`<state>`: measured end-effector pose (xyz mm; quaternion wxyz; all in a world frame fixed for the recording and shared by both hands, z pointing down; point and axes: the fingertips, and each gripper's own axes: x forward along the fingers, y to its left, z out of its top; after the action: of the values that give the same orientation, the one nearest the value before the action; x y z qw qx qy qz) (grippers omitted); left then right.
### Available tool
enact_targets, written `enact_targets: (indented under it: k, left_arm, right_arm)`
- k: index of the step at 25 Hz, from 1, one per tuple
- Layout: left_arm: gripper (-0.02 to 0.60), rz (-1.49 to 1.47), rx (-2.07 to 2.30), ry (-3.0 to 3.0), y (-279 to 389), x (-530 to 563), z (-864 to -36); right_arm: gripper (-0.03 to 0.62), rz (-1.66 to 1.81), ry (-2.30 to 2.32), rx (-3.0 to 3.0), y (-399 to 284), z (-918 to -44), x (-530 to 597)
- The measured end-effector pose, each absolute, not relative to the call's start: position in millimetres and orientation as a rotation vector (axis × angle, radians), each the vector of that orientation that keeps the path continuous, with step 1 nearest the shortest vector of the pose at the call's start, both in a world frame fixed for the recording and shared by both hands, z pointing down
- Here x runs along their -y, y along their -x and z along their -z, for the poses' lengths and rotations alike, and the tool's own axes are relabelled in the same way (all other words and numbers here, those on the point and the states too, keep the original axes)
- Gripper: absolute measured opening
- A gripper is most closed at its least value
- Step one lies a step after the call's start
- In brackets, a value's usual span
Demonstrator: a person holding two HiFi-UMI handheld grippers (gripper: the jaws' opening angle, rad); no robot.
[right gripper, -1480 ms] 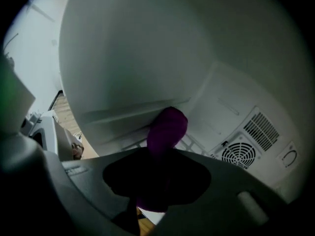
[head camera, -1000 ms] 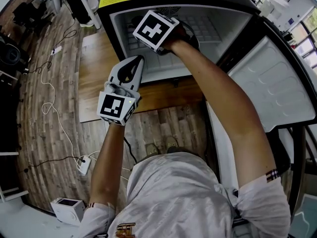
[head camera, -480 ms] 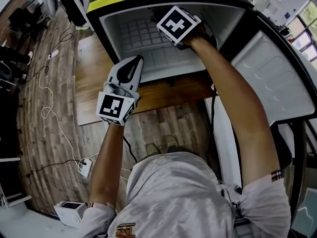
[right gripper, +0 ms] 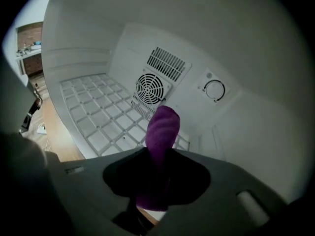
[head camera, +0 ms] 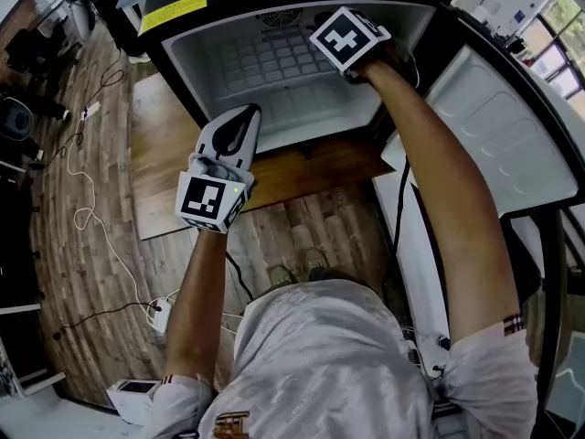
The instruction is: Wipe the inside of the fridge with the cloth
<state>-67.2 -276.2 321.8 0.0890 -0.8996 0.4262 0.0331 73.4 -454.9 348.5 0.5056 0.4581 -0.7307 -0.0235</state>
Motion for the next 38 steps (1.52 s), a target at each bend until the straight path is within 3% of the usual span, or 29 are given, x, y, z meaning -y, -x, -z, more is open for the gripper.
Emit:
enact_targets:
  k: [17,38]
  left_arm:
    - [0.000,-0.080,-1.277,2.672,71,271,-323]
    - [0.000,-0.087,-1.348,2.634,93,262,-319]
  right_arm:
    - [0.115,0.203,-1.144,1.709,-74,-337,450]
    - [0.115,-0.045,-0.839,2.184,108,-316,376]
